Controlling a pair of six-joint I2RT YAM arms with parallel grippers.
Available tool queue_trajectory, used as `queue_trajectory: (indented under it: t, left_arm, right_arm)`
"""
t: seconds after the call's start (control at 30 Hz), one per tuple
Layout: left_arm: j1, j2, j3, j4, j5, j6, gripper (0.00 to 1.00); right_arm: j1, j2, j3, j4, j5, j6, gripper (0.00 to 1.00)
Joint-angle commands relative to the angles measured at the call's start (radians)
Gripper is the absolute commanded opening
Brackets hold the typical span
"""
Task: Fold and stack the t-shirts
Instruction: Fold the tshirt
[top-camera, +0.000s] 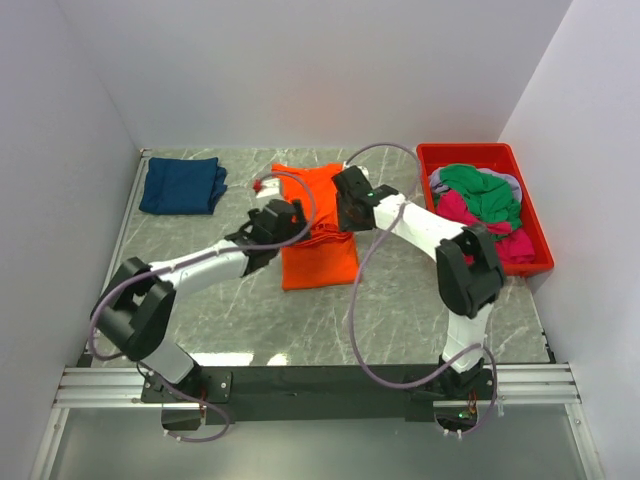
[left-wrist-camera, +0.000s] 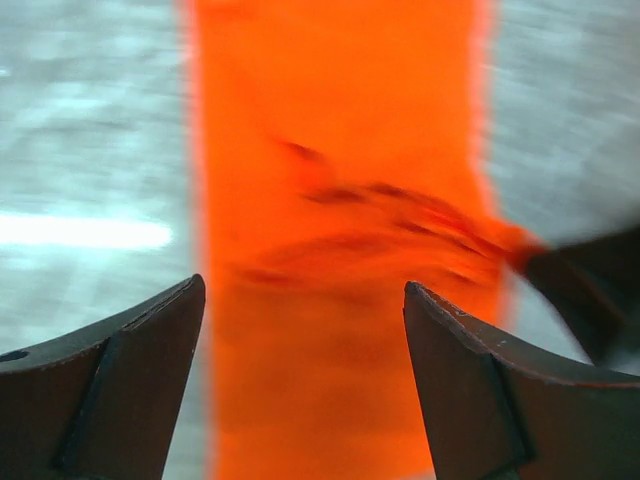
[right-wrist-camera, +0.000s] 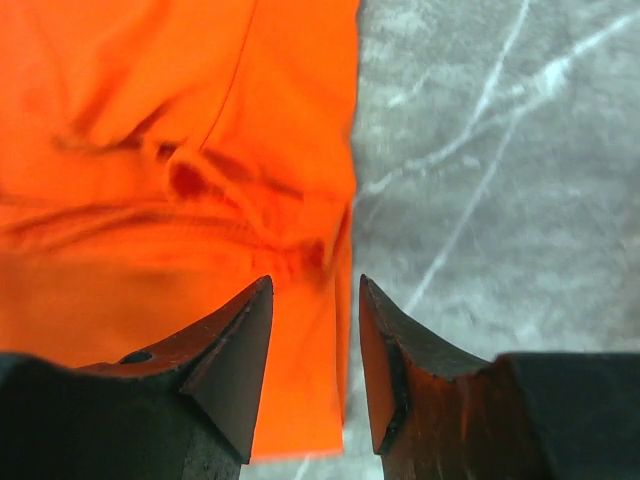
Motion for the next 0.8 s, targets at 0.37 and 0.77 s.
queue_trajectory:
  t: [0.37,0.77]
  left_arm:
    - [-0.363,0.075,-0.053,0.239,-0.020,-0.099,0.86]
    - [-0.391,0.211,-0.063,0.290,-0.018,-0.105,0.88]
  right_arm:
    - [-0.005,-0.155,-0.147,0.072,-0.133,0.014,0.47]
    - [0.000,-0.048,-0.107,0.069,-0.257,-0.014,0.44]
